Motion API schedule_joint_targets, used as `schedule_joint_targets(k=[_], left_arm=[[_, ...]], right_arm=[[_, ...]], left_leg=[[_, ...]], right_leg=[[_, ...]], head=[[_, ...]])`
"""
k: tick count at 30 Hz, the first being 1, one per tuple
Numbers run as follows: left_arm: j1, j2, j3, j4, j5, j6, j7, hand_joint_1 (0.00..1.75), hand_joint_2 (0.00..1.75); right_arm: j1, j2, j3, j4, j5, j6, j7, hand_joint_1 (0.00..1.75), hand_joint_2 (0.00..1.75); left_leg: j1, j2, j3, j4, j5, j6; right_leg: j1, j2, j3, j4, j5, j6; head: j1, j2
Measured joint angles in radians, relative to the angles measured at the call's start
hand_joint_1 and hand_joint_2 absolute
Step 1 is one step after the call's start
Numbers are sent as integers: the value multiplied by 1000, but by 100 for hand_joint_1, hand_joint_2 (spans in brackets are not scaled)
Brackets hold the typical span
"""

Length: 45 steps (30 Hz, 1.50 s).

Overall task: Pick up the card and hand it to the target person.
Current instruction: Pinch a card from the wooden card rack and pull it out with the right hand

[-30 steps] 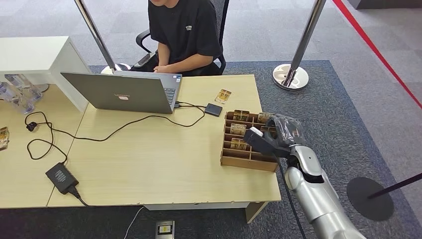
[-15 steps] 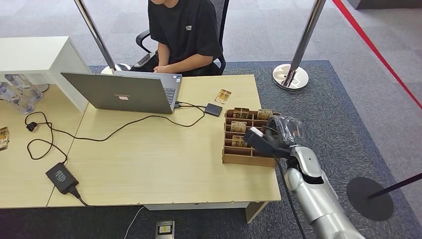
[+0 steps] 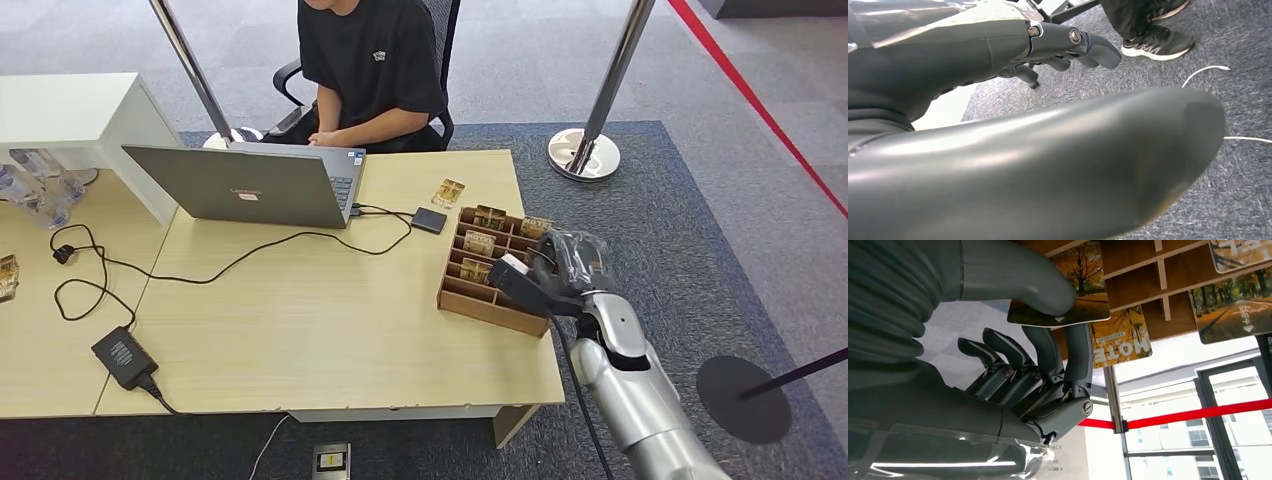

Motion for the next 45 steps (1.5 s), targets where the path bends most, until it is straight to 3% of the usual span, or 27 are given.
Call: schedule_joint_targets(k=[30,45], left_arm=[[0,0,5,3,7,0,9,0,0],[-4,1,4,3,-15,0,17,0,0]], right_arm=[[-46,-25,37,-182,-160,147,-140,170,175],[-183,12,92,-115,-230,183,-150,171,175]], left_leg=[[0,0,0,0,0,0],[0,0,0,0,0,0]], right_leg=[[0,0,0,0,0,0],[0,0,0,1,0,0]], head=[[0,0],[0,0]])
